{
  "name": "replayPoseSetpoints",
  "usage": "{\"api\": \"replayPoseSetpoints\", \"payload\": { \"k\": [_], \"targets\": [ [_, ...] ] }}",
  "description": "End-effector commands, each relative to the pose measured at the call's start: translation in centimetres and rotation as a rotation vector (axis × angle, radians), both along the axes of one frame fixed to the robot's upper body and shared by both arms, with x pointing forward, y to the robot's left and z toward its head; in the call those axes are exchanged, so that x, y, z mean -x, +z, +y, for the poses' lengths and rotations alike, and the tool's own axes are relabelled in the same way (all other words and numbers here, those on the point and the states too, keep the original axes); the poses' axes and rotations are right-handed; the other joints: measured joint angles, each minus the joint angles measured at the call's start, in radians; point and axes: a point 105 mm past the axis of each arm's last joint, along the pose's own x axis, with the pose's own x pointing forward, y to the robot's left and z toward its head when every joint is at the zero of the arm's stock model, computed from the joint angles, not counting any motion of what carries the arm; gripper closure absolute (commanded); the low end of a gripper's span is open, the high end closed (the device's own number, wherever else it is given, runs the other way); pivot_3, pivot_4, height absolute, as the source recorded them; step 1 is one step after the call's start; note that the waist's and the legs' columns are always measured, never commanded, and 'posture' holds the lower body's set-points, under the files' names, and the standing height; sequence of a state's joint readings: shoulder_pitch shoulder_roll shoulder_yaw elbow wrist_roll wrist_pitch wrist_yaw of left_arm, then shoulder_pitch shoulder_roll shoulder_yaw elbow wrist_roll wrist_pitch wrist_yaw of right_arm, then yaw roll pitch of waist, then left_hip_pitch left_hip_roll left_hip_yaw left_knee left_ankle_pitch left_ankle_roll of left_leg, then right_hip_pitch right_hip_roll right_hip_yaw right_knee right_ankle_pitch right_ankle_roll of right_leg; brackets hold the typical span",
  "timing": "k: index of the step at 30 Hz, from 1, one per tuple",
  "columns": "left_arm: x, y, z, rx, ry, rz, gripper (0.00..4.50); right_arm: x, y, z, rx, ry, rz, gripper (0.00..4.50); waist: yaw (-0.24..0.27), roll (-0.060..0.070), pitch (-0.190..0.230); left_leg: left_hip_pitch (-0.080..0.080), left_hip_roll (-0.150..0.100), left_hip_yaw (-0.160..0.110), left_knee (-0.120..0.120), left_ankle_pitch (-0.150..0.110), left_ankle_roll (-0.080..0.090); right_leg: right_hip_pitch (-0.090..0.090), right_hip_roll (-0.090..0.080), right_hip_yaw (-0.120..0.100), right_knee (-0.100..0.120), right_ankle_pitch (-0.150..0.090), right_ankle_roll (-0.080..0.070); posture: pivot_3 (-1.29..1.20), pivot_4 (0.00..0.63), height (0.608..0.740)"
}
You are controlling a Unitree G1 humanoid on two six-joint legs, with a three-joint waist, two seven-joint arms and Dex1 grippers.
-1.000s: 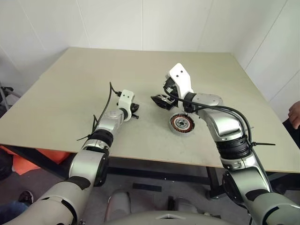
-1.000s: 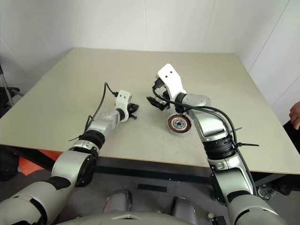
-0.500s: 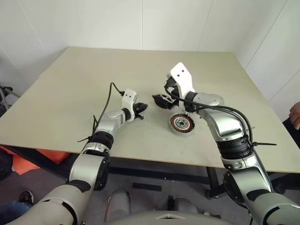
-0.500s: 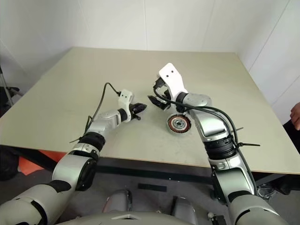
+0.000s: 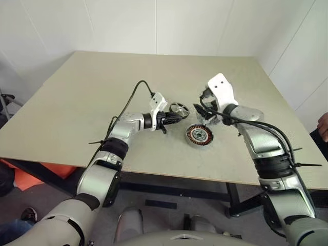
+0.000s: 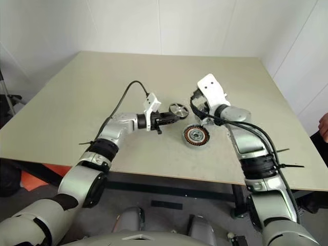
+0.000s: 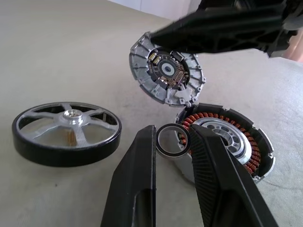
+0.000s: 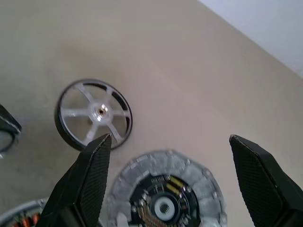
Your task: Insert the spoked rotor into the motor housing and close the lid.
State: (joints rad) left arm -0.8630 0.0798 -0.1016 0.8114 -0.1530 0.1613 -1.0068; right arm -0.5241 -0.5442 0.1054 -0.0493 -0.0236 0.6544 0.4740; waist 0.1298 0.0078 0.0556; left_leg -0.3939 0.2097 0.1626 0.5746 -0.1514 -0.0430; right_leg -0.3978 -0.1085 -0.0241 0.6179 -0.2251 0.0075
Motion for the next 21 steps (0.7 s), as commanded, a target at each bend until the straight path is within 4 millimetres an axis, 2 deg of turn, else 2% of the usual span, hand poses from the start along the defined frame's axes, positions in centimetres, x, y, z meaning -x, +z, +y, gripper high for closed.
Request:
{"api": "replayPoseSetpoints", "payload": {
  "k": [1, 8, 14, 21],
  "targets": [
    [0.1, 1.2, -1.2, 0.001, -0.056, -0.051, 3.81, 0.9, 1.2, -1.0, 0.059, -0.016, -0.041, 0.0, 0.0, 0.0, 0.0, 0.0, 0.0, 0.0, 0.0, 0.0, 0.0, 0.0, 0.0, 0.0, 0.0, 0.0, 0.0, 0.0, 0.0, 0.74],
    [0.7, 1.3, -3.4, -0.022, -0.147, -0.065, 3.81, 3.6, 2.3, -3.2, 0.092, 0.016, -0.029, 0.0, 0.006, 0.001, 0.001, 0.001, 0.0, 0.0, -0.001, 0.0, 0.001, 0.0, 0.0, 0.0, 0.0, 0.0, 0.0, 0.0, 0.0, 0.74],
    [1.1, 1.5, -4.9, -0.038, -0.19, -0.08, 3.81, 5.9, 2.4, -3.5, 0.105, 0.087, -0.001, 0.0, 0.018, 0.001, 0.001, 0.004, 0.0, 0.001, -0.001, -0.004, 0.007, 0.004, -0.001, 0.001, -0.002, 0.0, 0.0, 0.0, 0.0, 0.74],
    [1.8, 1.3, -6.1, -0.065, -0.257, -0.089, 3.81, 7.3, 1.7, -3.4, 0.098, 0.098, 0.038, 0.0, 0.023, 0.001, 0.001, 0.009, -0.002, 0.001, -0.002, -0.005, 0.009, 0.009, -0.002, 0.001, -0.006, 0.0, 0.0, 0.0, 0.0, 0.74]
  ]
}}
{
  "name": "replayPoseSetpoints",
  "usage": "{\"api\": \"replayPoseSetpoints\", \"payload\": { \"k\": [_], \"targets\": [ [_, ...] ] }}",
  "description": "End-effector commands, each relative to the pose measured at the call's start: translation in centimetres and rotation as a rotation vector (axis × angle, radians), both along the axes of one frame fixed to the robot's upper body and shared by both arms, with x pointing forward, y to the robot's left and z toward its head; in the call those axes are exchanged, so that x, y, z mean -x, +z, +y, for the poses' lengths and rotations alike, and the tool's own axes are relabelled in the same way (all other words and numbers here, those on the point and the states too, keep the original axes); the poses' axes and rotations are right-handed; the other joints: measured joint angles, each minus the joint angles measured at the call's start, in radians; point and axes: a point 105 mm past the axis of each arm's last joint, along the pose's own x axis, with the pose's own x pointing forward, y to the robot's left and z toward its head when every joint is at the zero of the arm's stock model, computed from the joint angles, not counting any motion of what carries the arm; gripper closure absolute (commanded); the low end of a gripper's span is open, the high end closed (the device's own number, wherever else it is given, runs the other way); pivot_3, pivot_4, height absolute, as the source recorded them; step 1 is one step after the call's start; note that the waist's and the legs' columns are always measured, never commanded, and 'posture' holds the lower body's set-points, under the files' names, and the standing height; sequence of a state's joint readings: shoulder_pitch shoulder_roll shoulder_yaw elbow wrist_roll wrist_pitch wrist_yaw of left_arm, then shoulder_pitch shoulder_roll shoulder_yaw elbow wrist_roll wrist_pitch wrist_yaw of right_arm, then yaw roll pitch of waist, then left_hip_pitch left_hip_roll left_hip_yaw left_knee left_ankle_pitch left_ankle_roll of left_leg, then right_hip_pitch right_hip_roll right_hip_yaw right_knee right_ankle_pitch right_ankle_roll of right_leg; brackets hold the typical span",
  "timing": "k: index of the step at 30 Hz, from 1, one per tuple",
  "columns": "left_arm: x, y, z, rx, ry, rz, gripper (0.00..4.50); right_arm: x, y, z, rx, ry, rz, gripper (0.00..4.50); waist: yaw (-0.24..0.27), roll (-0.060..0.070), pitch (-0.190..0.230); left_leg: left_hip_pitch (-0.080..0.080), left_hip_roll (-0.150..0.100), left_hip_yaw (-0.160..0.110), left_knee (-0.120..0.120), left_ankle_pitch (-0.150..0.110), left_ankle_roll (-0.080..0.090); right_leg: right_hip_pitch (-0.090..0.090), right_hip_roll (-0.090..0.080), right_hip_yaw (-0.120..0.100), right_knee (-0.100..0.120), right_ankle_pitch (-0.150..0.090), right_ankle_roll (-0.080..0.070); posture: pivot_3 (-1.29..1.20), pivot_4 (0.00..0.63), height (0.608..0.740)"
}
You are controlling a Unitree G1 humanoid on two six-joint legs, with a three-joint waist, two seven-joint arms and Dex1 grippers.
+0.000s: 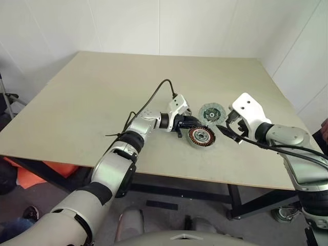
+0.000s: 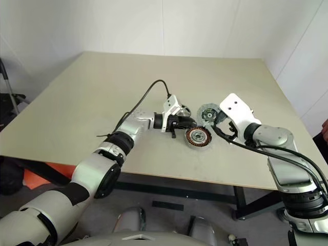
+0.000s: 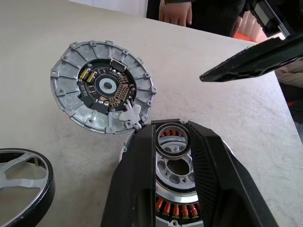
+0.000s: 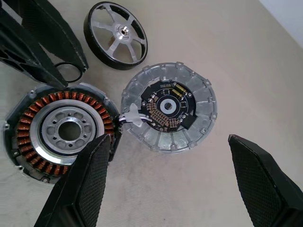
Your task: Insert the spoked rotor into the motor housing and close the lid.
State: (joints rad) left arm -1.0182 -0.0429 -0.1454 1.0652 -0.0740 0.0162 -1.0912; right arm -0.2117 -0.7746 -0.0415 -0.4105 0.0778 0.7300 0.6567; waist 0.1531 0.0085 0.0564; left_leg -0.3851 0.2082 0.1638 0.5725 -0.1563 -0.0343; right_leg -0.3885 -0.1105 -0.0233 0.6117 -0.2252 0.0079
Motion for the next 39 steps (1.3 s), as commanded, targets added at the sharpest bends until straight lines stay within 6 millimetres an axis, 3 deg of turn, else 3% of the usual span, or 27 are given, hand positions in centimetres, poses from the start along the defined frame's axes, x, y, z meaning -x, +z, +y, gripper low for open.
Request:
{"api": "replayPoseSetpoints", "payload": {
  "k": [1, 6, 18, 21, 27, 39],
  "targets": [
    [0.3, 1.0, -1.0, -0.009, -0.057, -0.053, 3.81, 0.7, 1.8, -0.1, -0.001, 0.002, -0.051, 0.0, 0.0, 0.0, 0.0, 0.0, 0.0, 0.0, 0.0, 0.0, 0.001, 0.001, 0.0, 0.0, -0.001, 0.0, 0.0, 0.0, 0.0, 0.74],
    [0.8, 0.7, -1.5, -0.028, -0.086, -0.06, 3.81, 2.0, 1.6, 0.5, -0.042, 0.046, 0.002, 0.0, 0.001, 0.0, 0.0, 0.0, 0.0, 0.0, -0.001, -0.001, 0.002, 0.002, 0.0, 0.0, -0.003, 0.0, 0.0, 0.0, 0.0, 0.74],
    [0.9, -0.3, -1.5, -0.073, -0.086, -0.082, 3.81, 2.2, 0.7, 0.0, 0.008, 0.033, 0.003, 0.0, 0.001, 0.0, 0.0, 0.001, -0.001, 0.001, -0.001, -0.002, 0.003, 0.003, -0.001, 0.0, -0.004, 0.0, 0.001, 0.0, 0.0, 0.74],
    [0.8, -0.5, -1.4, -0.082, -0.074, -0.09, 3.81, 2.3, 0.4, 0.2, -0.006, 0.046, 0.013, 0.65, 0.001, 0.0, 0.0, 0.001, -0.001, 0.001, -0.001, -0.002, 0.003, 0.003, -0.001, 0.0, -0.004, 0.0, 0.001, 0.0, 0.0, 0.74],
    [0.8, -0.6, -1.5, -0.083, -0.072, -0.091, 3.81, 2.4, -0.1, 0.0, 0.018, 0.044, 0.011, 2.76, 0.001, 0.0, 0.0, 0.001, -0.001, 0.001, -0.001, -0.002, 0.003, 0.003, -0.001, 0.0, -0.004, 0.0, 0.001, 0.0, 0.0, 0.74],
    [1.0, -1.2, -2.1, -0.114, -0.066, -0.093, 3.81, 2.2, -0.5, -0.3, 0.025, 0.031, 0.007, 2.76, 0.001, 0.0, 0.0, 0.001, -0.001, 0.001, -0.001, -0.002, 0.003, 0.003, -0.001, -0.001, -0.004, 0.0, 0.001, 0.0, 0.0, 0.74]
  ]
}}
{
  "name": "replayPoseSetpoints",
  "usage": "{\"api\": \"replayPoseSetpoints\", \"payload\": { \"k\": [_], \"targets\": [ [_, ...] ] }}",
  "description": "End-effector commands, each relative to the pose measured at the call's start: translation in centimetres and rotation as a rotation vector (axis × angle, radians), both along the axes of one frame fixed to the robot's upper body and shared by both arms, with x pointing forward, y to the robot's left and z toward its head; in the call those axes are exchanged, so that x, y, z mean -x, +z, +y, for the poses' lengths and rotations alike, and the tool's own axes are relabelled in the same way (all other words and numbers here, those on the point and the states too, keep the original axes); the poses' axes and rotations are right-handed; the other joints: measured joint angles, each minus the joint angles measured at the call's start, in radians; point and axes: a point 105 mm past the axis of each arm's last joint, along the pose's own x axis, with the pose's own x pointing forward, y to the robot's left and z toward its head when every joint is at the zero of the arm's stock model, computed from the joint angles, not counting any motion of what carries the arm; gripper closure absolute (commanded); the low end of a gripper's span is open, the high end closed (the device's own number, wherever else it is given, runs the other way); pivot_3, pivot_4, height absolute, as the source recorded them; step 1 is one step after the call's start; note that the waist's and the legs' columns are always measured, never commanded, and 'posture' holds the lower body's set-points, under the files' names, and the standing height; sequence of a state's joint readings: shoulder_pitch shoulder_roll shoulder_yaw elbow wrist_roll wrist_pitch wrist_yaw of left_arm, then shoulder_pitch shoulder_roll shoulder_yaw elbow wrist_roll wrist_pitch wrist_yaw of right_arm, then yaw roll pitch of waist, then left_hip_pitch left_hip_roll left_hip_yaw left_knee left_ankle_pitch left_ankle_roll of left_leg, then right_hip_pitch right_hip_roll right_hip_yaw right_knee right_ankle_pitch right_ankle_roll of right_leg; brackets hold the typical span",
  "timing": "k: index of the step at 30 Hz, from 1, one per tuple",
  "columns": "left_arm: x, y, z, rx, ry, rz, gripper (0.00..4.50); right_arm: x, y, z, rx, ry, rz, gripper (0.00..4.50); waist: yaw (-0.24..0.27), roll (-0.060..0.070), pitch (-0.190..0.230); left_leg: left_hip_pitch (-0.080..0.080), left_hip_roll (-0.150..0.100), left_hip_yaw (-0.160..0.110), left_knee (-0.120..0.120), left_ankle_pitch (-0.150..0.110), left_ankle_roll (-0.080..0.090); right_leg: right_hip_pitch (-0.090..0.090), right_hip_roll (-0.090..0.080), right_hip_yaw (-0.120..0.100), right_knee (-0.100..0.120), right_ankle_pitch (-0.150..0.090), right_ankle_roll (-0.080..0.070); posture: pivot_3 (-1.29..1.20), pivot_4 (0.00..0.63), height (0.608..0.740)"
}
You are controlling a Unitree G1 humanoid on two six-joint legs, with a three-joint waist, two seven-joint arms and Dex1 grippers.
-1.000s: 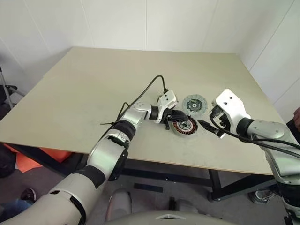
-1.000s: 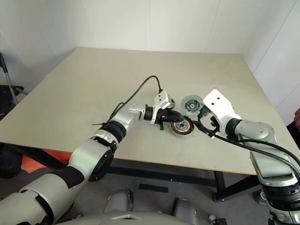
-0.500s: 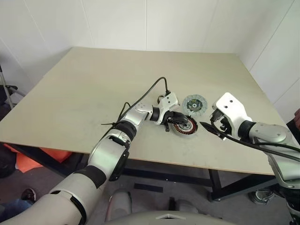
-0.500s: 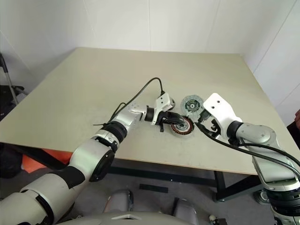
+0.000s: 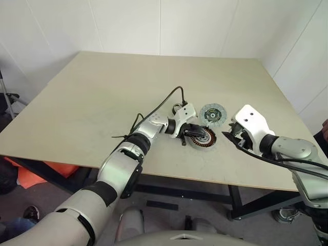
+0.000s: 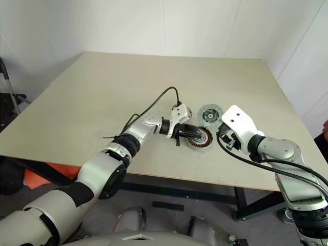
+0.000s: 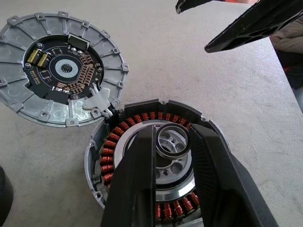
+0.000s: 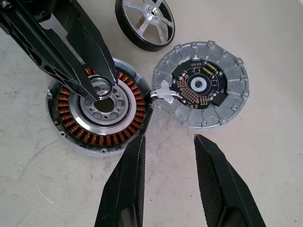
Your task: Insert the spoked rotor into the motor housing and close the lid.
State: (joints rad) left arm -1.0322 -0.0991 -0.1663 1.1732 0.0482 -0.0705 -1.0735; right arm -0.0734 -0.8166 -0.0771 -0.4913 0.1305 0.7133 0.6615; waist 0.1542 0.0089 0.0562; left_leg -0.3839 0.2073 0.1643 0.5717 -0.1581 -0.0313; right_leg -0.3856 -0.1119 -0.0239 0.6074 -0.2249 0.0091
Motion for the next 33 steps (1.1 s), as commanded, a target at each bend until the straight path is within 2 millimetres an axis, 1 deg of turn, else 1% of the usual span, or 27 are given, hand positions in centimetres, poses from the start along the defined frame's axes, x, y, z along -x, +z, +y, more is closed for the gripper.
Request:
{"api": "replayPoseSetpoints", "payload": {
  "k": [1, 8, 12, 25, 33],
  "targets": [
    [-0.3, 1.1, -0.7, -0.006, -0.008, -0.062, 3.81, -0.2, 0.9, 0.0, 0.02, 0.004, -0.05, 2.76, 0.0, 0.0, 0.0, 0.0, 0.0, 0.0, 0.0, 0.0, 0.0, 0.0, 0.0, 0.0, 0.0, 0.0, 0.0, 0.0, 0.0, 0.74],
    [-0.9, 0.6, -0.9, -0.046, 0.052, -0.081, 3.81, -0.2, 0.9, 0.0, 0.015, 0.001, -0.053, 2.76, 0.0, 0.0, 0.0, 0.0, 0.0, 0.0, 0.0, 0.0, 0.0, 0.0, 0.0, 0.0, 0.0, 0.0, 0.0, 0.0, 0.0, 0.74],
    [-0.9, 0.4, -1.2, -0.056, 0.062, -0.085, 3.81, -0.2, 0.9, 0.0, 0.014, 0.0, -0.055, 2.76, 0.0, 0.0, 0.0, 0.0, 0.0, 0.0, 0.0, 0.0, 0.0, 0.0, 0.0, 0.0, 0.0, 0.0, 0.0, 0.0, 0.0, 0.74],
    [-0.6, 0.1, -1.5, -0.072, 0.056, -0.088, 3.81, -0.2, 1.3, 0.2, 0.013, 0.0, -0.065, 2.76, 0.0, 0.0, 0.0, 0.0, 0.0, 0.0, 0.0, 0.0, 0.0, 0.0, 0.0, 0.0, 0.0, 0.0, 0.0, 0.0, 0.0, 0.74],
    [-0.1, 0.1, -2.0, -0.064, 0.026, -0.072, 3.81, -0.2, 1.5, 0.4, 0.013, 0.001, -0.07, 2.76, 0.0, 0.0, 0.0, 0.0, 0.0, 0.0, 0.0, 0.0, 0.0, 0.0, 0.0, 0.0, 0.0, 0.0, 0.0, 0.0, 0.0, 0.74]
  ]
}}
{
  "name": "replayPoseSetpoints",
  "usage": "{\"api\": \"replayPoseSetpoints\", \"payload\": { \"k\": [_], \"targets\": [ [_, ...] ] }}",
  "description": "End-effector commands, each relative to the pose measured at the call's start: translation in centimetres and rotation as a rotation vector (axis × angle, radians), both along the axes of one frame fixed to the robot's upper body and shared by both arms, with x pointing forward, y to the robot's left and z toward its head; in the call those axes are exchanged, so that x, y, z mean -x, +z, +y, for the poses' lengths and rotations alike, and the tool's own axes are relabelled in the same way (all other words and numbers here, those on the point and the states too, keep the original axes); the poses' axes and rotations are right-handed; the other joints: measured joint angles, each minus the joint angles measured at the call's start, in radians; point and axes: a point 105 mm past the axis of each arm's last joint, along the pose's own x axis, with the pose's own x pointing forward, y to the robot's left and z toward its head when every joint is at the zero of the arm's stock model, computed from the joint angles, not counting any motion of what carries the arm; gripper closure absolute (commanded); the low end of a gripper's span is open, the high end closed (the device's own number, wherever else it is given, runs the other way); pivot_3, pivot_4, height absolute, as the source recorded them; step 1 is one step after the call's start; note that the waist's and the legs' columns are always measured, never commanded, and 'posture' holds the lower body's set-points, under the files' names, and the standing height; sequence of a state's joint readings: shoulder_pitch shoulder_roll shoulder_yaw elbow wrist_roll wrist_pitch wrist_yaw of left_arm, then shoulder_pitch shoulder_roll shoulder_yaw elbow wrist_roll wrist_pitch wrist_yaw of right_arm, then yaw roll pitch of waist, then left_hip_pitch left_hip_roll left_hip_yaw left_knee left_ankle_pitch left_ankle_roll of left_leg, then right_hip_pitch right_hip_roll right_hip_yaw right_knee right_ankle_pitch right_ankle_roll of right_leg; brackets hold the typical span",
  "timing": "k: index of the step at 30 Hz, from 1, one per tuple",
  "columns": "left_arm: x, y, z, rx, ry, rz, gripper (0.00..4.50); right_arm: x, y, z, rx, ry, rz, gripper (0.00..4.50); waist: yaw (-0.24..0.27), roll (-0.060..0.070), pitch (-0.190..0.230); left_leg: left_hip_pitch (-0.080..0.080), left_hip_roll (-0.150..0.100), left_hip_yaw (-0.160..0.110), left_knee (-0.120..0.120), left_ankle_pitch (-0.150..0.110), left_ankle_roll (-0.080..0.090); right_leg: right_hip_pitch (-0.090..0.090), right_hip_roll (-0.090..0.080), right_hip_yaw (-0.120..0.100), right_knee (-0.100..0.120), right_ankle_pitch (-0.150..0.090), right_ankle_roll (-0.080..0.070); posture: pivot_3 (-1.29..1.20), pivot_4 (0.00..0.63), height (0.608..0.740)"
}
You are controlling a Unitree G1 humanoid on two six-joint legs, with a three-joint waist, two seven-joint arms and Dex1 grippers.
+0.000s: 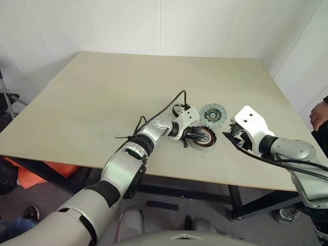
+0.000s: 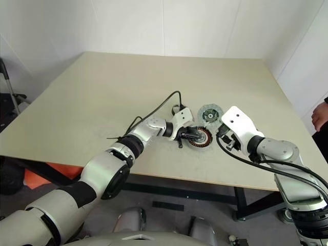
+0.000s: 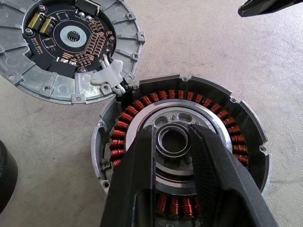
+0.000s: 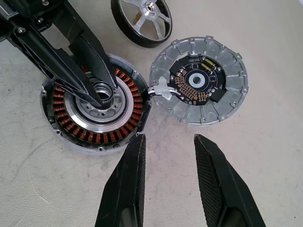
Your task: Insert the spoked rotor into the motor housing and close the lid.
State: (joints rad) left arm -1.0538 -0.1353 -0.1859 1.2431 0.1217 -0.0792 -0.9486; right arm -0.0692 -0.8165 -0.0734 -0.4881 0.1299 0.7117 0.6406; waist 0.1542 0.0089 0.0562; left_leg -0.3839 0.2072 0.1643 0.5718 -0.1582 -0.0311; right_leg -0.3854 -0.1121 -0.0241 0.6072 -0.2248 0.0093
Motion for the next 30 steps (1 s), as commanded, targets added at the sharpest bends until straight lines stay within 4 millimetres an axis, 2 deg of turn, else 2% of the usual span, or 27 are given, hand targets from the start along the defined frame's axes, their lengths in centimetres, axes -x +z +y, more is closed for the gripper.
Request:
{"api": "replayPoseSetpoints", "payload": {
  "k": [1, 15, 20, 30],
  "targets": [
    [0.3, 1.5, -1.3, 0.028, -0.048, -0.035, 3.81, -0.2, 1.6, 0.5, 0.01, 0.017, -0.065, 2.76, 0.0, 0.0, 0.0, 0.0, 0.0, 0.0, 0.0, 0.0, 0.0, 0.0, 0.0, 0.0, 0.0, 0.0, 0.0, 0.0, 0.0, 0.74],
    [0.5, 1.6, -1.6, 0.033, -0.056, -0.02, 3.81, -0.1, 1.9, 0.6, 0.009, 0.012, -0.069, 2.76, 0.0, 0.0, 0.0, 0.0, 0.0, 0.0, 0.0, 0.0, 0.0, 0.0, 0.0, 0.0, 0.0, 0.0, 0.0, 0.0, 0.0, 0.74],
    [0.0, 1.7, -1.5, 0.028, -0.022, -0.052, 2.19, -0.1, 2.0, 0.7, 0.01, 0.011, -0.072, 2.81, 0.0, 0.0, 0.0, 0.0, 0.0, 0.0, 0.0, 0.0, 0.0, 0.0, 0.0, 0.0, 0.0, 0.0, 0.0, 0.0, 0.0, 0.74],
    [-1.1, 3.9, -0.8, 0.119, 0.009, -0.069, 2.19, -0.5, 1.9, 1.5, -0.007, 0.038, -0.073, 2.81, 0.0, 0.0, 0.0, 0.0, 0.0, 0.0, 0.0, 0.0, 0.0, 0.0, 0.0, 0.0, 0.0, 0.0, 0.0, 0.0, 0.0, 0.74]
  ]
}}
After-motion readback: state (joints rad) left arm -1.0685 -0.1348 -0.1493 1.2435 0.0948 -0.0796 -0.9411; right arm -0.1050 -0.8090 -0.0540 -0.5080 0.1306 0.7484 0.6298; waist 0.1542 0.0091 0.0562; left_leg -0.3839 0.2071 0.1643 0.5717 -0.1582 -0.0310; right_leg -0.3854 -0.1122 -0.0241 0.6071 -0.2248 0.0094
